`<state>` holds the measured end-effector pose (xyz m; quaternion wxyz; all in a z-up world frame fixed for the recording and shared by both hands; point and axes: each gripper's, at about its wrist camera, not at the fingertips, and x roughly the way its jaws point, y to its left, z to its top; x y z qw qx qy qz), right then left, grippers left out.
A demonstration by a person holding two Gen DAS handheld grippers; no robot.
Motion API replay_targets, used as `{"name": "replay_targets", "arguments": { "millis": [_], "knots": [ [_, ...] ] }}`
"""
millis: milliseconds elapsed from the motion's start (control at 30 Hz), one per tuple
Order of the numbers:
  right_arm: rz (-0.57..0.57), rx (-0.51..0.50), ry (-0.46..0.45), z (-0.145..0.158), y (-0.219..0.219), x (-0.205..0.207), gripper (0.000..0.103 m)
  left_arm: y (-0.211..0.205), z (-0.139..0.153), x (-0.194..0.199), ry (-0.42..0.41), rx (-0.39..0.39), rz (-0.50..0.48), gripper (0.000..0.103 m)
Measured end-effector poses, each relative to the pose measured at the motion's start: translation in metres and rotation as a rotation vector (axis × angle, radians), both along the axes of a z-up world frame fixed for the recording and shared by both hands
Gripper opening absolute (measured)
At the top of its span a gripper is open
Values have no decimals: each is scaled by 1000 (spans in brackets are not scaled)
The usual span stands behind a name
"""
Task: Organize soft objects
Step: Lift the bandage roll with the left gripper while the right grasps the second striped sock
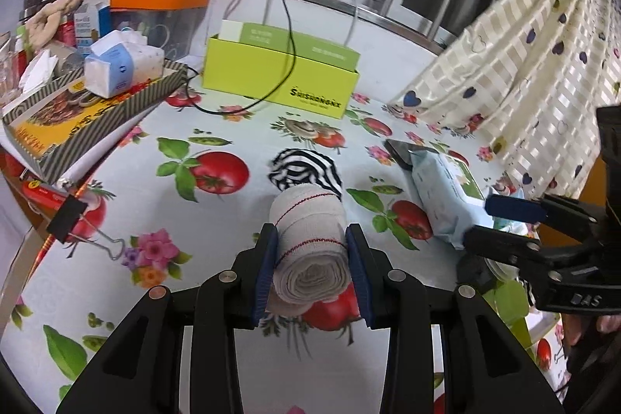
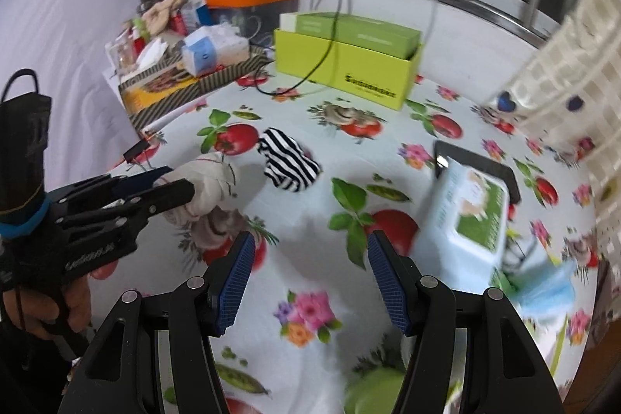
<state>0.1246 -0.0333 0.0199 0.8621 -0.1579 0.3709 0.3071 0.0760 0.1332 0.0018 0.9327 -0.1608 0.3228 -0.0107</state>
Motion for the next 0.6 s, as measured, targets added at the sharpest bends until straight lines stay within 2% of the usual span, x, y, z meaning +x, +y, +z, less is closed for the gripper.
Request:
{"name": "replay_targets", "arguments": {
  "millis": [133, 200, 433, 600],
  "knots": [
    [28, -45, 19, -5, 27, 16, 61, 13, -3, -1, 1, -20, 21, 37],
    [16, -60, 56, -9, 40, 28, 61, 17, -4, -1, 1, -25, 28, 37],
    [30, -27, 163, -20, 78, 66, 61, 31, -7, -3, -4, -45, 50, 37],
    [30, -38, 221, -34, 105, 91, 61, 38, -11, -5, 1, -55, 55, 37]
  ]
}}
